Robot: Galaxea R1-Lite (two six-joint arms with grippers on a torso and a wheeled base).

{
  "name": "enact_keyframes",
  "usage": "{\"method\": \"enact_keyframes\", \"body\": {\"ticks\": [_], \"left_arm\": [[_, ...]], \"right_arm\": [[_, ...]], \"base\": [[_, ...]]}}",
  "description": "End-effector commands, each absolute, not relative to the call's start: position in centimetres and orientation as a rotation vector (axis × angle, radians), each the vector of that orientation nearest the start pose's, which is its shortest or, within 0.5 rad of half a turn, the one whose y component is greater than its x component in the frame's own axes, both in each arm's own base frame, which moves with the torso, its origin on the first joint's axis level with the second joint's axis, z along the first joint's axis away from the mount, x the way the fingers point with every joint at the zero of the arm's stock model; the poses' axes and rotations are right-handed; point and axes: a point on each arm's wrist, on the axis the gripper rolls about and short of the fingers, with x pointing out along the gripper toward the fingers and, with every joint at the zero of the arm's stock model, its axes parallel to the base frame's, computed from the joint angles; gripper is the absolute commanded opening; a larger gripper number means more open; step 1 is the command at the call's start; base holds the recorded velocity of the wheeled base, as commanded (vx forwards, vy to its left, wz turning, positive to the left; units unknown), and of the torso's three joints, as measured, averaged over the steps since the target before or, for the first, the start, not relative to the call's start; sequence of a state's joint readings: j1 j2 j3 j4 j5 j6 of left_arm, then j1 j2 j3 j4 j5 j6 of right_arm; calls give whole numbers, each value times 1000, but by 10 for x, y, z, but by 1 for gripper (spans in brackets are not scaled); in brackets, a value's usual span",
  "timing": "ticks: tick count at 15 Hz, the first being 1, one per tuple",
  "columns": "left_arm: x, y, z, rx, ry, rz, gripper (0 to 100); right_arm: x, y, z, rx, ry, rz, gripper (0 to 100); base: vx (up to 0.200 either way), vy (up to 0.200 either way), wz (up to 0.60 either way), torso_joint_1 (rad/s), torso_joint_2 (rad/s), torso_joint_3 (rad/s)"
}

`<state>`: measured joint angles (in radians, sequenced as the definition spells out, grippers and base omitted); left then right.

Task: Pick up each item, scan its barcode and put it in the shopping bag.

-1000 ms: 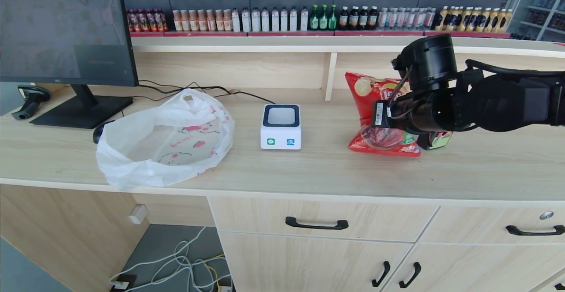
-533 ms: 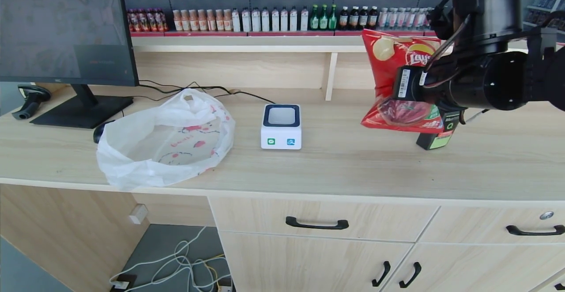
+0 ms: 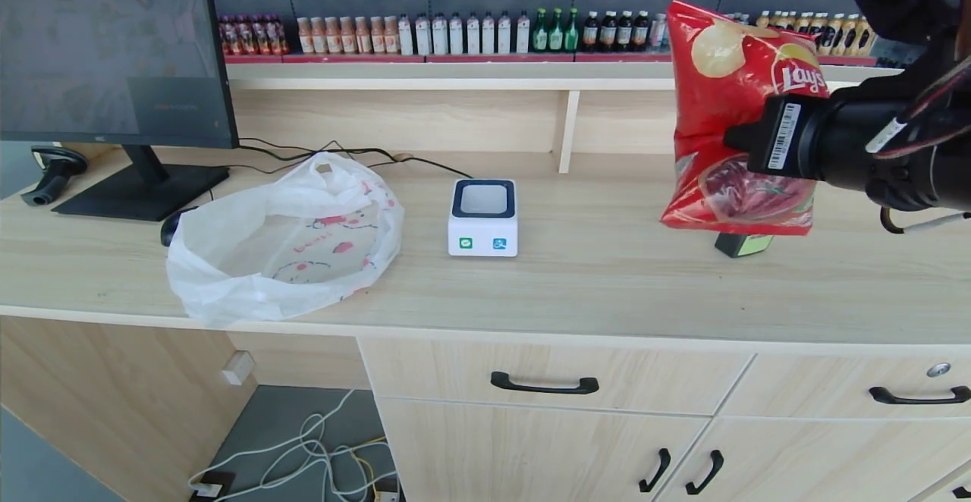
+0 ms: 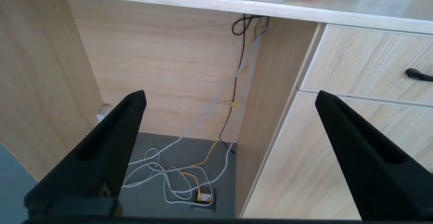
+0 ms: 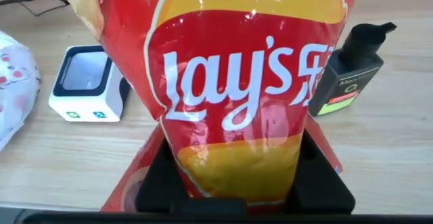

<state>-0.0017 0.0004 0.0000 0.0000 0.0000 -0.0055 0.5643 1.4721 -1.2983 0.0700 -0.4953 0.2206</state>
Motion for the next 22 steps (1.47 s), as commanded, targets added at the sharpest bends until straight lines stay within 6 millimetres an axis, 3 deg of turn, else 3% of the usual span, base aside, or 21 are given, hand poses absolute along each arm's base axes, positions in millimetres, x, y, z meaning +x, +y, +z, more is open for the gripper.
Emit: {"method": "enact_keyframes", "body": {"ticks": [1,4,7,9,14,18,22], "left_arm": [[-23,0,75,-6,0,-2,100],[-23,0,75,-6,0,-2,100],[-23,0,75,-6,0,-2,100],[-23,0,75,-6,0,-2,100],[-23,0,75,-6,0,-2,100],[-23,0,75,-6,0,-2,100],[-23,0,75,-6,0,-2,100]], "right_arm": [[175,107,314,146,152,159,0],[140,89,281,186,126,357,0],[114,77,273,183,59,536,0],[109,80,262,222,80,633,0],[129,112,245,492,220,816,0],[147,153,231,720,341,954,0],[142,165,202,1038,545,1043,0]], "base": [[0,0,0,0,0,0],[0,0,0,0,0,0],[0,0,0,0,0,0],[0,0,0,0,0,0],[0,0,0,0,0,0],[0,0,0,0,0,0],[0,0,0,0,0,0]]}}
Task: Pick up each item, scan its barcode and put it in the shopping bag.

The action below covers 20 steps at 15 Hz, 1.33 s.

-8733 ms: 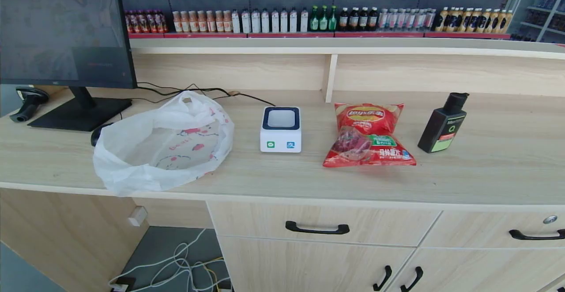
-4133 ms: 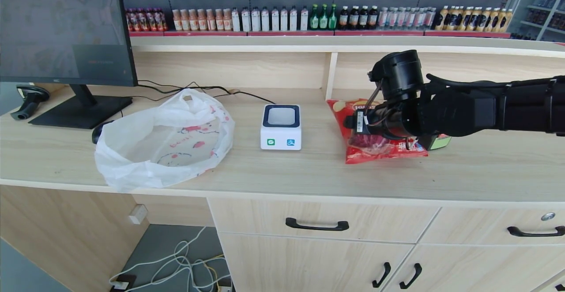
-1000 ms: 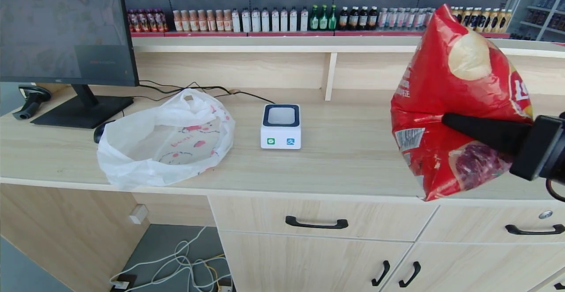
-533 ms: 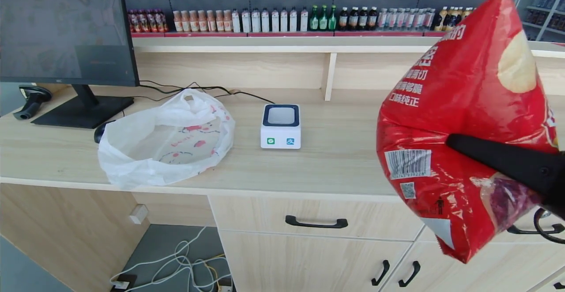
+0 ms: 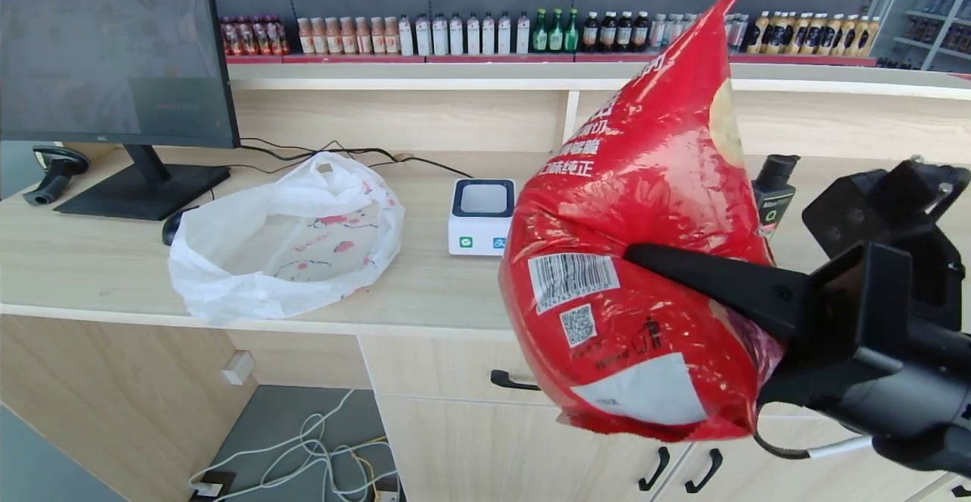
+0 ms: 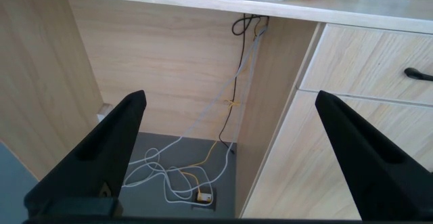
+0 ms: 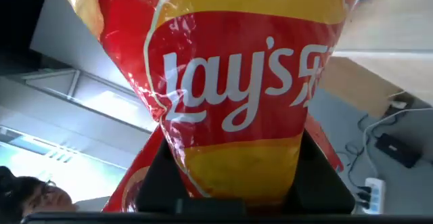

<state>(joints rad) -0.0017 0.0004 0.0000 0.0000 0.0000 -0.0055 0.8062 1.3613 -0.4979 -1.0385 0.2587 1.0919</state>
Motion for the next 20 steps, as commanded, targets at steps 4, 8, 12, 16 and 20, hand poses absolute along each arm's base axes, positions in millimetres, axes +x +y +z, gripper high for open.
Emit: {"method": "enact_keyframes", "body": {"ticks": [4,8,12,16,20], "left_arm": [[-23,0,75,-6,0,-2,100],[-23,0,75,-6,0,-2,100],[-23,0,75,-6,0,-2,100],[-23,0,75,-6,0,-2,100],[-23,0,75,-6,0,-2,100]], "right_arm": [[126,161,168,1126,556,1130,0],[134,171,175,1140,490,1172,0],[130,163,195,1172,404,1221,0],[121,152,209,1189,340,1263,0],[115,145,213,1200,325,1281,0]], "base": [[0,0,0,0,0,0],[0,0,0,0,0,0],[0,0,0,0,0,0],[0,0,0,0,0,0],[0,0,0,0,0,0]]}}
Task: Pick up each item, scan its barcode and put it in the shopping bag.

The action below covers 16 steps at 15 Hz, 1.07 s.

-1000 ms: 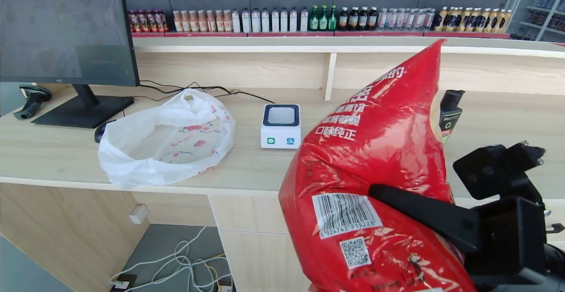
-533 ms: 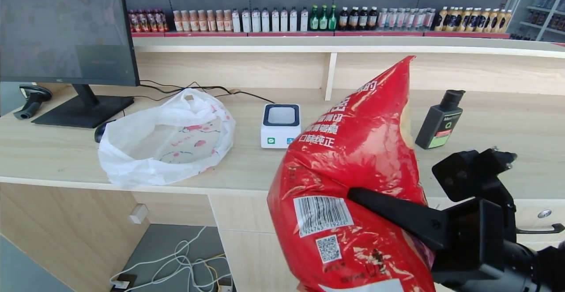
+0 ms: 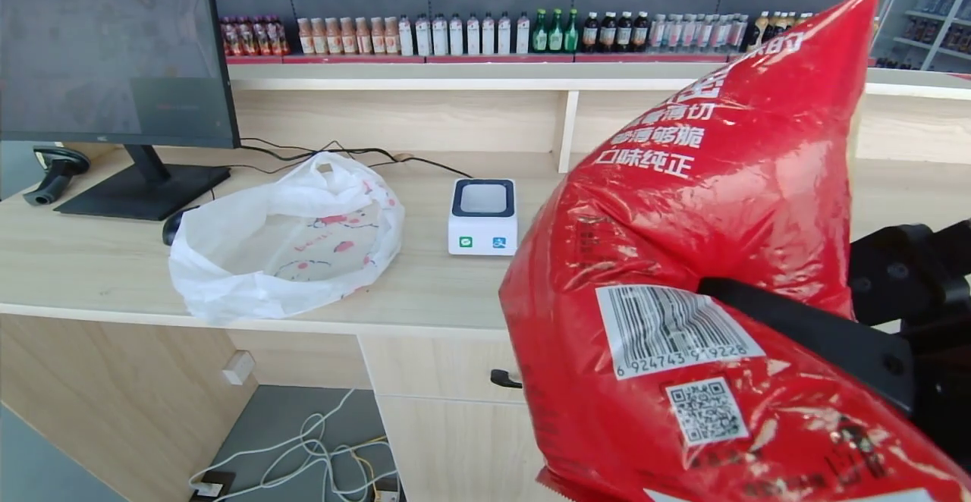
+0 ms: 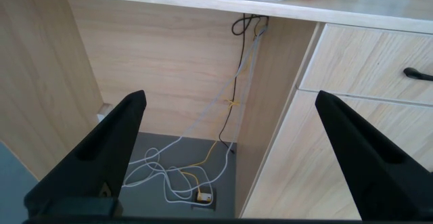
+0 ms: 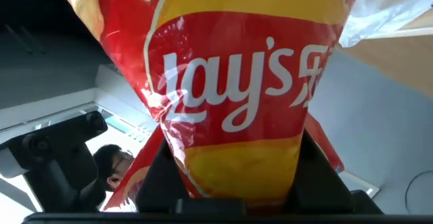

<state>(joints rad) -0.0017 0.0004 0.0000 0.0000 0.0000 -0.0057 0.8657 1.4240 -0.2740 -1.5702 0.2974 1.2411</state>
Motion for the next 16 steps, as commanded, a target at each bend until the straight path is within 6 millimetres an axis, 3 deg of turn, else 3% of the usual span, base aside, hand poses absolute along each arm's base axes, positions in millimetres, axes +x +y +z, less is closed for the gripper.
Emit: {"method": "enact_keyframes", "body": {"ticks": [1,9,16], "left_arm": [[-23,0,75,-6,0,-2,100],[-23,0,75,-6,0,-2,100],[-23,0,75,-6,0,-2,100]], "right_arm": [[115,146,213,1202,327,1279,0],[115,145,213,1185,314,1280,0],[125,143,206,870,94,1215,0]], "base": [[0,0,0,0,0,0],[0,0,0,0,0,0],[0,0,0,0,0,0]]}}
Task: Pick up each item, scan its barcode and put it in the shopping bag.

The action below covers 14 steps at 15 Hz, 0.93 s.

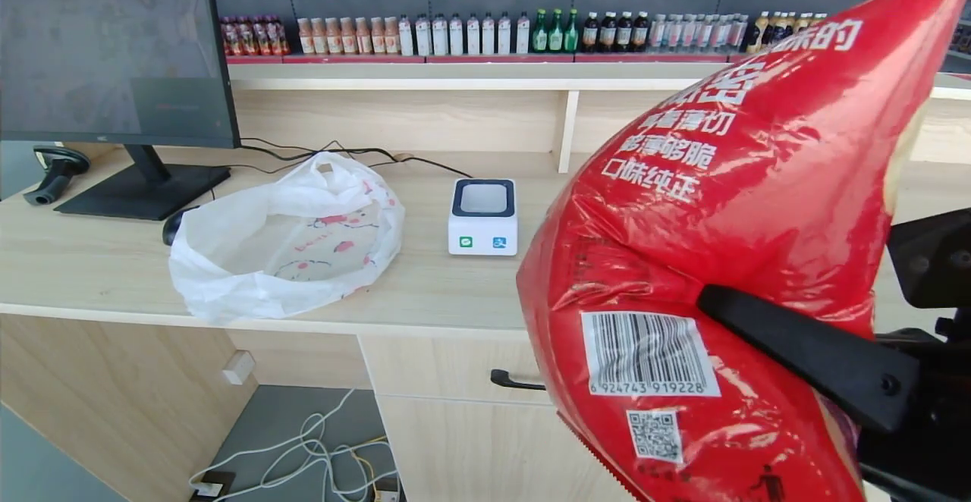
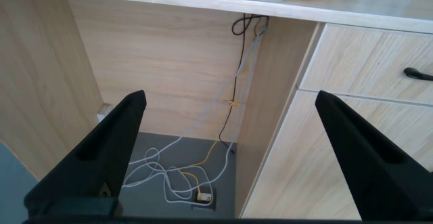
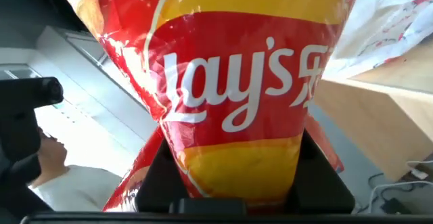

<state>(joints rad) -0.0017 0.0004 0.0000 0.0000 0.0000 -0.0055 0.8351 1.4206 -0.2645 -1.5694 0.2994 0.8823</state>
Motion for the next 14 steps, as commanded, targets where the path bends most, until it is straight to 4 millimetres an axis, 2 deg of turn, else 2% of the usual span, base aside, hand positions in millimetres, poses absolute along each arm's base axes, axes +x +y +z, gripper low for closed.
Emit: {"method": "enact_keyframes", "body": {"ticks": [1,3,6,10,13,14], "left_arm": [[-23,0,75,-6,0,-2,100],[-23,0,75,-6,0,-2,100],[-23,0,75,-6,0,-2,100],[-23,0,75,-6,0,-2,100],[-23,0,75,-6,0,-2,100],[-23,0,75,-6,0,-2,100]], "right_arm": [[128,143,205,836,69,1200,0],[136,138,207,752,-15,1144,0],[138,137,206,610,-104,1117,0],[162,138,199,392,-198,1004,0],[188,151,204,262,-312,811,0],[198,155,205,222,-343,628,0]], "base": [[0,0,0,0,0,0],[0,0,0,0,0,0],[0,0,0,0,0,0],[0,0,0,0,0,0],[0,0,0,0,0,0],[0,0,0,0,0,0]]}}
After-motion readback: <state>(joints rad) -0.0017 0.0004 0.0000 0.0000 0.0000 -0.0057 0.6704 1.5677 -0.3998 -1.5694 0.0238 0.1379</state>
